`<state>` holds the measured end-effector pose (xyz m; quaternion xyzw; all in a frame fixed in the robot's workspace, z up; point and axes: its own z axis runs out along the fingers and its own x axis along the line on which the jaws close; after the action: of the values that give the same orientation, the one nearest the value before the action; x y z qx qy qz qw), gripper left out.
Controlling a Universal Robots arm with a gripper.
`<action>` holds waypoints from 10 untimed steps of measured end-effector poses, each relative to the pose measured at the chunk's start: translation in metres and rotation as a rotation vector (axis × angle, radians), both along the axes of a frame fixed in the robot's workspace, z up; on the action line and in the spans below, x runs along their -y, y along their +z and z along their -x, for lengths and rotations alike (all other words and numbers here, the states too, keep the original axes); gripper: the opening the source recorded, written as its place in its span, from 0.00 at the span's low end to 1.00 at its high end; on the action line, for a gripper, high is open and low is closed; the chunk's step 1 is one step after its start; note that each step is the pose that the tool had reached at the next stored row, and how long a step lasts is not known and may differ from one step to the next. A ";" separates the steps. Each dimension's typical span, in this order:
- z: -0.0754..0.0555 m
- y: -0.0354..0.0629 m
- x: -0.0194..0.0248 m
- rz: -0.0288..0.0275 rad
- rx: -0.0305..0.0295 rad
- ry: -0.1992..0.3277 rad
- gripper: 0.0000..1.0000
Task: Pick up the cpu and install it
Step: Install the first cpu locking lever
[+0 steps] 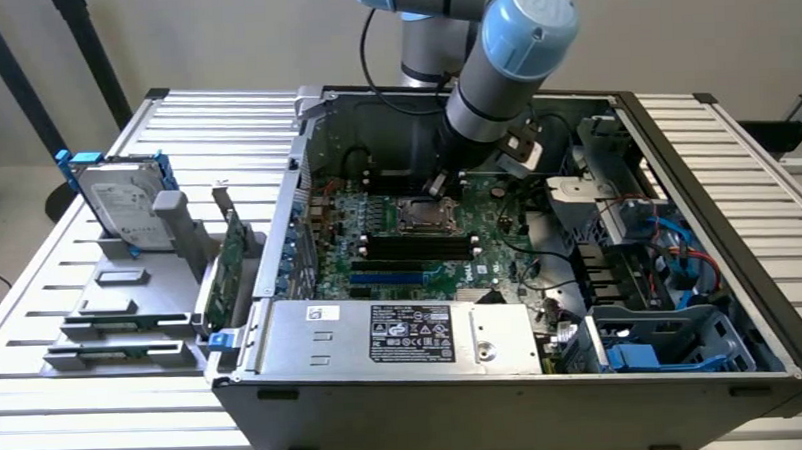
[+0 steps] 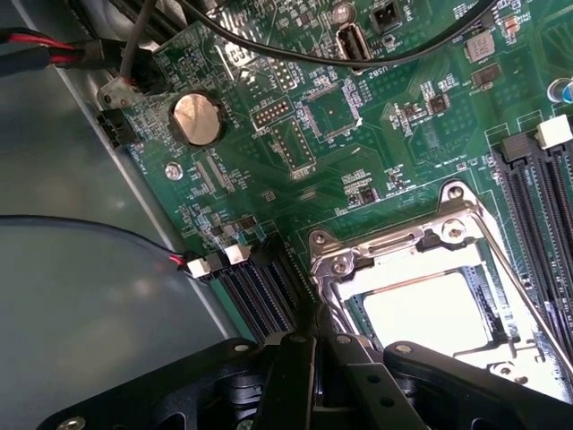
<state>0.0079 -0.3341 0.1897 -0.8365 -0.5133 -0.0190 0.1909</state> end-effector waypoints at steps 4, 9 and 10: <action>0.000 0.0000 0.0001 -0.0045 -0.0005 0.000 0.11; 0.000 0.0007 0.0012 -0.0061 -0.0026 0.000 0.11; 0.000 0.0009 0.0015 -0.0064 -0.0035 0.000 0.11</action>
<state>0.0077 -0.3356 0.1906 -0.8359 -0.5129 -0.0192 0.1945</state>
